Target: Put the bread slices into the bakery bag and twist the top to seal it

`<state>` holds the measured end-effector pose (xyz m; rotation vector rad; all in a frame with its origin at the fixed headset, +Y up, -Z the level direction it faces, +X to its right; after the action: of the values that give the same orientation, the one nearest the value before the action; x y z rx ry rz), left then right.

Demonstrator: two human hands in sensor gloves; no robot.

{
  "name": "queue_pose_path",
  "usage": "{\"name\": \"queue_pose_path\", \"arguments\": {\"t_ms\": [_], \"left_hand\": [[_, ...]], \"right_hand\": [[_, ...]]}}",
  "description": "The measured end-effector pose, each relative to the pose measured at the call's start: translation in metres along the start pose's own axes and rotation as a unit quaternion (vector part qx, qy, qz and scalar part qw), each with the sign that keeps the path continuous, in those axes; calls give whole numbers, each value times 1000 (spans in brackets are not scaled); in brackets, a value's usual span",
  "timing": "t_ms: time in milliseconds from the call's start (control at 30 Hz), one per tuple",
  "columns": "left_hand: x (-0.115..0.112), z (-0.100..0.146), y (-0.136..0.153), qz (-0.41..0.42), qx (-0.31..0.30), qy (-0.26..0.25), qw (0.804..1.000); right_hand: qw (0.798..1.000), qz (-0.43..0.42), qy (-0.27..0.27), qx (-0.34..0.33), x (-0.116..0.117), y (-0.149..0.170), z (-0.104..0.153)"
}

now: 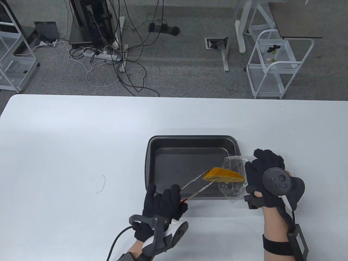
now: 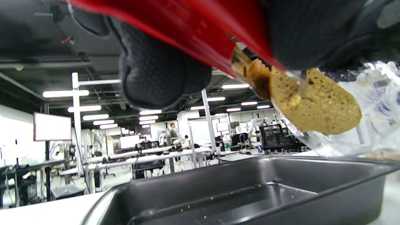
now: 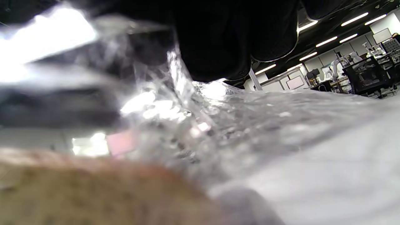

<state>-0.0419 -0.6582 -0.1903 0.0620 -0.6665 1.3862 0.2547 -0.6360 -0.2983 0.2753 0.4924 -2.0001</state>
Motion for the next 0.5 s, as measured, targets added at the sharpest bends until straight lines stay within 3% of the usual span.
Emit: {"name": "queue_pose_path", "arguments": {"t_ms": [167, 500], "left_hand": [[9, -8, -13, -36, 19, -33, 999], [9, -29, -51, -50, -15, -23, 998]], "right_hand": [[999, -37, -13, -8, -3, -4, -1], [986, -149, -63, -33, -2, -4, -4]]}}
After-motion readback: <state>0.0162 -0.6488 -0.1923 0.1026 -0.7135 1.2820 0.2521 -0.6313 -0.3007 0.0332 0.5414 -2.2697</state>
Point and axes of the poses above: the tracker on the back of each hand, its own y axis roughly to the little-finger side, its own z axis roughly from the fingertips to the wrist, x = y × z, the point moved 4 cm from there along -z, roughly from the wrist to the fingertips, and after that the axes turned 8 degrees about -x, right-handed, at the moved point
